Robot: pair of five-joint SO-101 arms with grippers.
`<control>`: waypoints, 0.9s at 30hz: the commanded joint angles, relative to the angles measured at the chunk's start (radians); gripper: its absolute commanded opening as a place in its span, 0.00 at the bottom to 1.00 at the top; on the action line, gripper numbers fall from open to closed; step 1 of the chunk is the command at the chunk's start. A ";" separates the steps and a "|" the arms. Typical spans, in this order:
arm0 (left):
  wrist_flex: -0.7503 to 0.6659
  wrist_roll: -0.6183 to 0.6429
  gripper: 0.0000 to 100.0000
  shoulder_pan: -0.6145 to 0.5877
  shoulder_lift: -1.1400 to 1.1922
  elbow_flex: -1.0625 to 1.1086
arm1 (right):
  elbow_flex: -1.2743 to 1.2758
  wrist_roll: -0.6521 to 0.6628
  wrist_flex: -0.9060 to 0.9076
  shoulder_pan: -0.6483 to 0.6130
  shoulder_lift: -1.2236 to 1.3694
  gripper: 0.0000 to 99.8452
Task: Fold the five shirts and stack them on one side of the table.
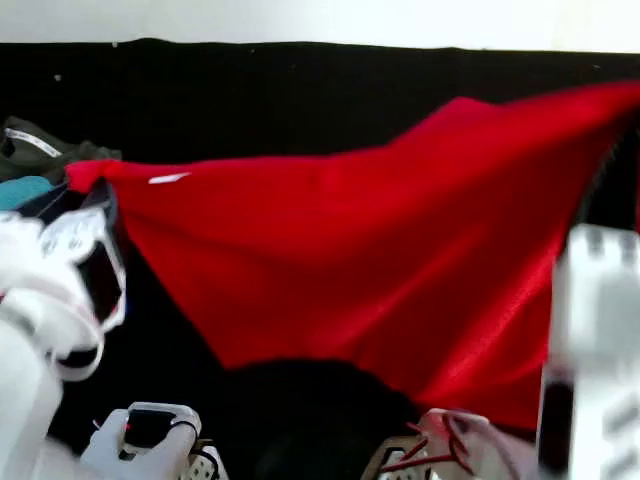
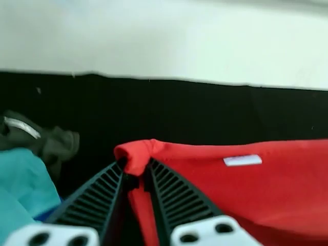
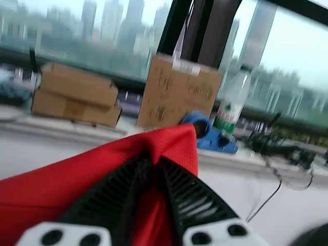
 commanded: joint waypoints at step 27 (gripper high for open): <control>-0.278 -0.009 0.01 0.004 1.150 -0.269 | 0.466 0.008 -0.337 -0.048 0.843 0.01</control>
